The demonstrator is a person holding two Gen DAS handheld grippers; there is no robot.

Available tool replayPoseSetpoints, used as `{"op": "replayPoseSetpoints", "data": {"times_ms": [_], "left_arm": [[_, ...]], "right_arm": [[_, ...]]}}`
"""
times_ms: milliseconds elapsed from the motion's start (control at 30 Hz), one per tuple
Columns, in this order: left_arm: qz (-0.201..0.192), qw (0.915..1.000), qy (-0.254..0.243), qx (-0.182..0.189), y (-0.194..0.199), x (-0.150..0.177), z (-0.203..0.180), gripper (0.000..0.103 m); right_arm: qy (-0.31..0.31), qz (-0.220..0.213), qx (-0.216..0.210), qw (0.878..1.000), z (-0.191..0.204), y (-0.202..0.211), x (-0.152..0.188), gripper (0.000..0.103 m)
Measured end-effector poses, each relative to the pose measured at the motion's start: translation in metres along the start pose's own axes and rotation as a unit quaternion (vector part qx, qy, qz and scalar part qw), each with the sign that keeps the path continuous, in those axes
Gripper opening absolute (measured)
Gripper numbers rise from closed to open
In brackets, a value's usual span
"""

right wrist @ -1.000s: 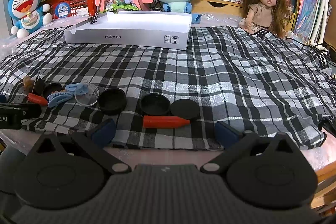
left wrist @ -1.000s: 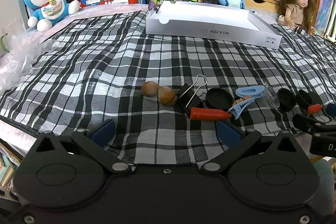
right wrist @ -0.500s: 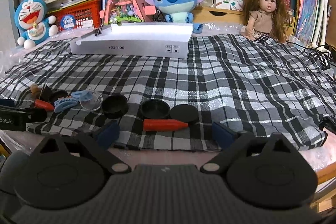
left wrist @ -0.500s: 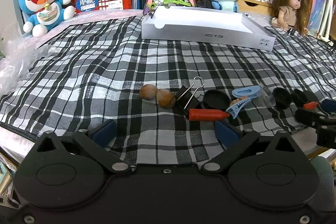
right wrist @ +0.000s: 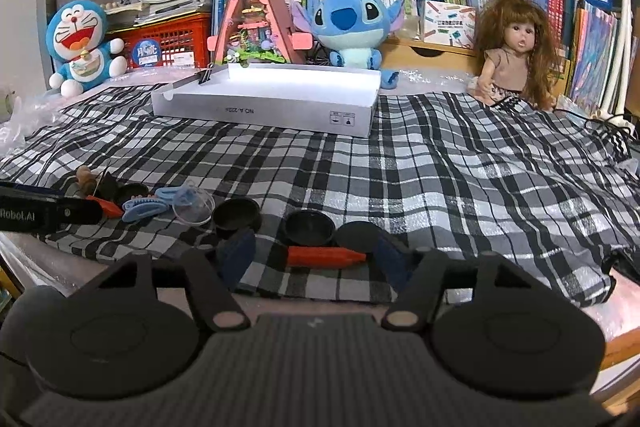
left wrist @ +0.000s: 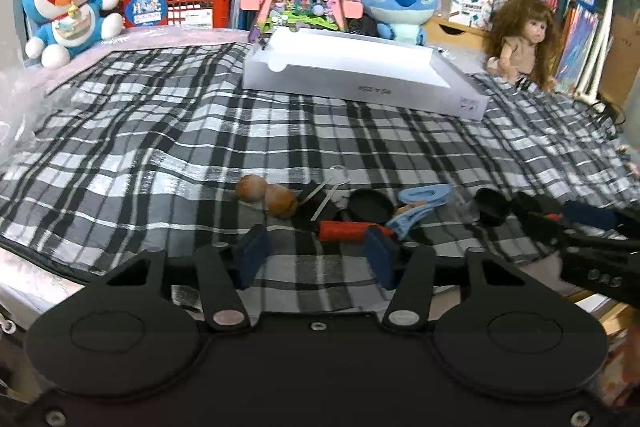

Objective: Organize rigid objects
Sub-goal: 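Close the left gripper on a red marker while the right gripper grasps another red marker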

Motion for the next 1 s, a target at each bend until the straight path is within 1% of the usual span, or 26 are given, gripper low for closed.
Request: {"op": "replayPoseSetpoints", "data": {"times_ms": [100,200,367,500,567,600,667,1000], "left_arm": [[-0.002,0.9999,-0.013,0.009,0.000,0.000,-0.007,0.050],[-0.003,0.9997,-0.026,-0.001,-0.007,0.000,-0.014,0.050],[-0.009,0.9996,-0.027,-0.009,-0.017,0.002,-0.020,0.052],[-0.013,0.9986,-0.046,-0.023,-0.024,0.007,-0.026,0.052],[-0.015,0.9980,-0.056,-0.025,-0.025,0.008,-0.028,0.048],[-0.018,0.9978,-0.060,-0.025,-0.025,0.009,-0.028,0.042],[-0.019,0.9976,-0.063,-0.022,-0.024,0.010,-0.029,0.041],[-0.030,0.9973,-0.067,-0.010,-0.008,0.005,-0.029,0.041]], "right_arm": [[-0.005,0.008,0.000,1.000,0.001,-0.003,0.000,0.071],[-0.011,0.013,0.000,1.000,0.001,-0.005,0.000,0.068],[-0.023,0.016,0.002,1.000,0.002,-0.005,-0.001,0.065],[-0.033,0.023,0.004,0.999,0.005,-0.007,0.001,0.060],[-0.037,0.024,0.009,0.999,0.006,-0.008,0.002,0.057],[-0.038,0.023,0.011,0.999,0.006,-0.008,0.002,0.056],[-0.039,0.022,0.011,0.999,0.007,-0.007,0.002,0.050],[-0.032,0.012,0.008,0.999,0.005,0.003,-0.001,0.049]]}}
Point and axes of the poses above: each gripper's, at about its wrist camera, not at the fingertips, and y roughly against the way its jaws point, z to its left, x to its underside, the point moved 2 cm from there along -y, roughly the way its jaws point, and after that the axes turned 15 degrees about x, right-handed, at the moved point
